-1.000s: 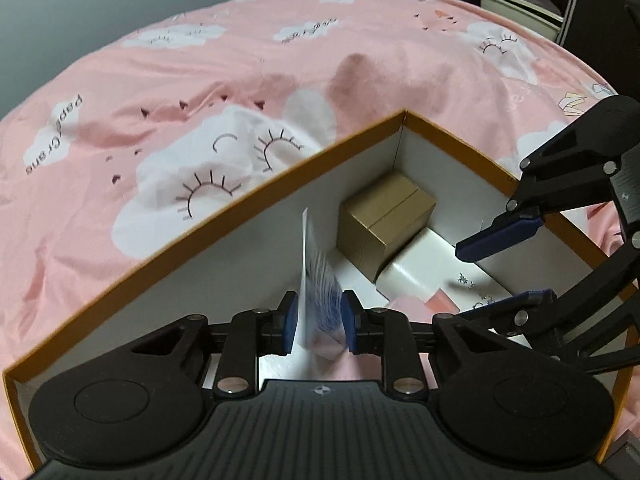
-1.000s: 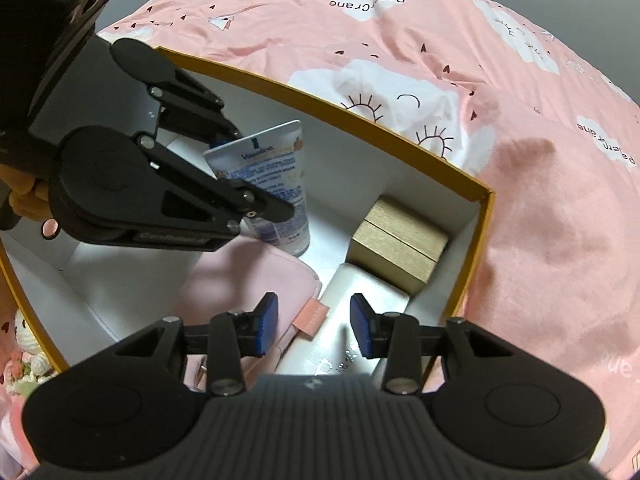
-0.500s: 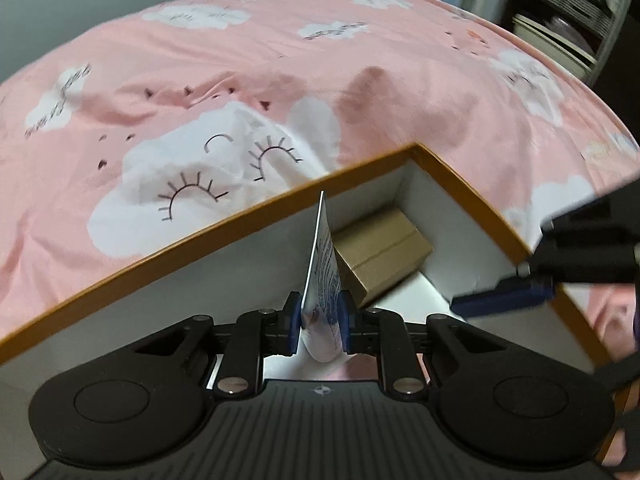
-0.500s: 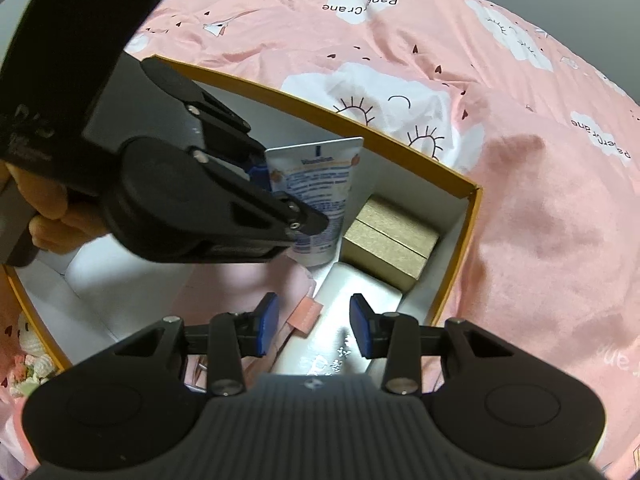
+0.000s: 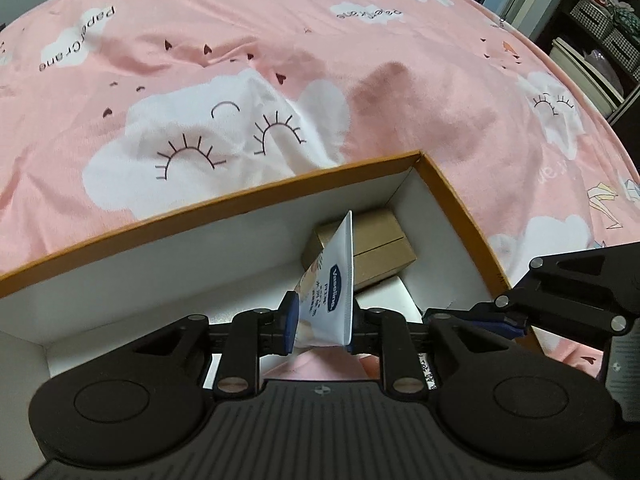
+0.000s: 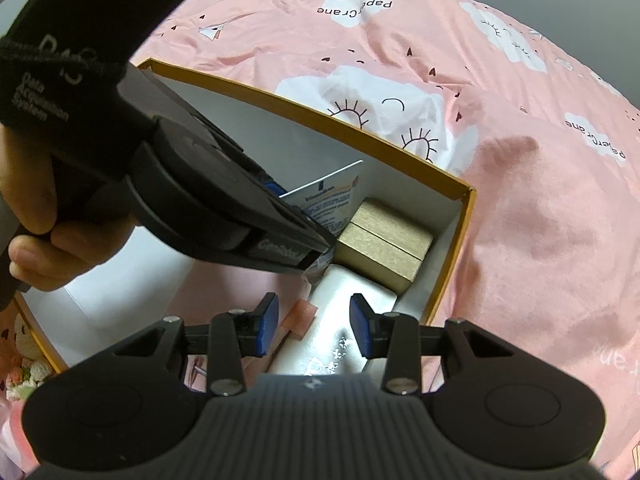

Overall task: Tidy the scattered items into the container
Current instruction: 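Grasp the tall PHOTO CARD box with the left gripper while the right grasps the dark card box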

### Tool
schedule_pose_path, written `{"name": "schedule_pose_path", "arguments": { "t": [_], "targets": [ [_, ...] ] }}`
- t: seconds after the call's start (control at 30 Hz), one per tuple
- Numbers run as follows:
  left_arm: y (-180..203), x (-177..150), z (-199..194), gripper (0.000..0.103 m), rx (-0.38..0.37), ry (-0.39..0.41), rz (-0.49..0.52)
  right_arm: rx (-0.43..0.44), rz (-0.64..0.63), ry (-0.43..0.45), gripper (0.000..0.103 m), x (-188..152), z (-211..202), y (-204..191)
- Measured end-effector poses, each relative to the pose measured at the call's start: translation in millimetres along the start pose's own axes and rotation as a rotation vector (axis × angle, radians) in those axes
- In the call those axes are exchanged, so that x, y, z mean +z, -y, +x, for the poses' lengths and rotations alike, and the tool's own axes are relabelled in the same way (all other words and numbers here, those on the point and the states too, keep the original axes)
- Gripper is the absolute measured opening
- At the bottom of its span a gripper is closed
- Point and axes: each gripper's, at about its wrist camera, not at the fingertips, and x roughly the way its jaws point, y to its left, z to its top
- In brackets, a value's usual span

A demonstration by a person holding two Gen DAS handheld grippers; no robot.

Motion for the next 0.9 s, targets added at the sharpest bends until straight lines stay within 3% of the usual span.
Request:
{"name": "schedule_pose_path", "arguments": {
  "t": [0.17,0.5,0.73,0.9],
  "targets": [
    [2.2,-2.3,-17.8,0.050,0.026,0.016,0.022,-0.006,0.014,0.001,0.042,-0.7,-8.4,0.5],
    [26.5,-33.8,-109.4,0.051,0.079,0.162,0.113,-0.036,0.019,0.060,0.044,-7.5,-54.4,-19.7],
    [48.9,-93.7,-186.2,0.051,0.092,0.284,0.171,0.002,0.113,0.179,0.044,-39.5,-99.1,-43.3],
    [55.6,-144.5,-209.5,0.051,0.054,0.296,0.148,0.066,0.227,0.243,0.044,-79.3,-123.0,-60.9]
  ]
}}
